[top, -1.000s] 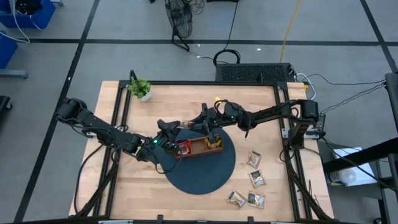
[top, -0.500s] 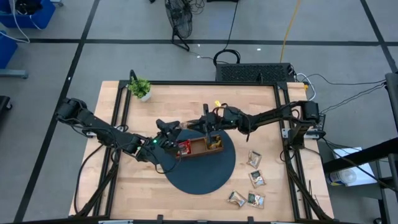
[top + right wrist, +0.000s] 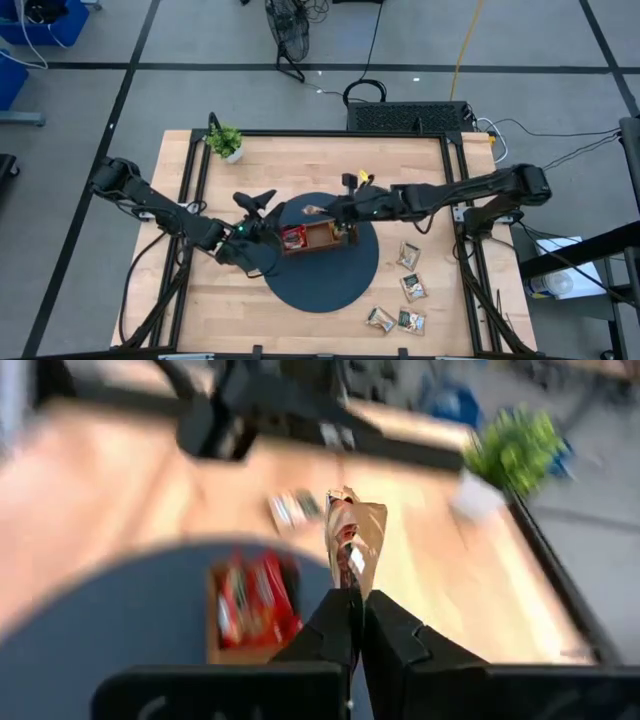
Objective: Pick & Place Tea
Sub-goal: Put the brown tea bag into the middle section of the wooden organizer
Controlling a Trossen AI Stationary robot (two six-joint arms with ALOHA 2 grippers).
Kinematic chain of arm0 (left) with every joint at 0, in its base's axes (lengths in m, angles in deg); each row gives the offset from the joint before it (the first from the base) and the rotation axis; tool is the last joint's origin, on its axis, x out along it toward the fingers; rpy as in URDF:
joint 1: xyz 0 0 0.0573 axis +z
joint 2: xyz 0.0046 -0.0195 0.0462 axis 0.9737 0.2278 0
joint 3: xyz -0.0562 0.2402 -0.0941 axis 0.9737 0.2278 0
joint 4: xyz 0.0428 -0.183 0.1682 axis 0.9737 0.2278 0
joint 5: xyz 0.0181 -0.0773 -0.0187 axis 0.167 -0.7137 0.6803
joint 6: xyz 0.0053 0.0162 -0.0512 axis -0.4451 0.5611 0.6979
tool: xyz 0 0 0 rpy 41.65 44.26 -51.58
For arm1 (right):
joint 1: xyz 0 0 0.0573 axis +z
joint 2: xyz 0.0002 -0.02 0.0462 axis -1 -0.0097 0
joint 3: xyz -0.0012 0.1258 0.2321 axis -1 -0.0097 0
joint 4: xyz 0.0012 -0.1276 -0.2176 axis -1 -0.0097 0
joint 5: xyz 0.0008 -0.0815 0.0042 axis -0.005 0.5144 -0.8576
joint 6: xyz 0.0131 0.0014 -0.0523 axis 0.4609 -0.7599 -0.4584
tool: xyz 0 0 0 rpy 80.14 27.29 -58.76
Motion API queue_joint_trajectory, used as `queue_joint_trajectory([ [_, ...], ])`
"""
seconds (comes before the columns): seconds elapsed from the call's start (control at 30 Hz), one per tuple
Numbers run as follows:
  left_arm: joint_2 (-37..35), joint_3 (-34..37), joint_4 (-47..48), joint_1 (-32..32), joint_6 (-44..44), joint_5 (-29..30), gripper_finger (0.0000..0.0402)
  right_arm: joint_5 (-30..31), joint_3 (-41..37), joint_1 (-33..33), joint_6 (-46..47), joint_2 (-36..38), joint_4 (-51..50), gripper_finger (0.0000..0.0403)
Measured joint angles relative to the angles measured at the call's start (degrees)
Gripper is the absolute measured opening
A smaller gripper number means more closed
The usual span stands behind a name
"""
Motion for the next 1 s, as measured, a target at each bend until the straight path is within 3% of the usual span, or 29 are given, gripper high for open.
queue_joint_trajectory([
  [0.13,0.0,0.04,5.51,1.03,11.14,-0.38,0.0225,6.94,17.51,3.08,1.11,-5.04,-24.71,0.0001],
  [0.33,0.0,0.05,8.35,3.83,22.78,-6.77,0.0225,7.51,44.43,2.99,3.54,-22.25,-56.93,0.0001],
  [0.47,0.0,0.11,8.46,5.01,24.53,-11.6,0.0225,7.54,55.81,2.17,3.68,-33.28,-69.0,0.0001],
  [0.6,0.0,0.11,9.62,6.17,24.75,-18.48,0.0225,4.56,57.66,2.59,3.61,-38.23,-70.47,0.0],
  [1.0,0.0,0.11,10.08,8.35,25.93,-32.21,0.0225,1.36,53.7,2.61,4.71,-39.96,-64.96,0.0],
])
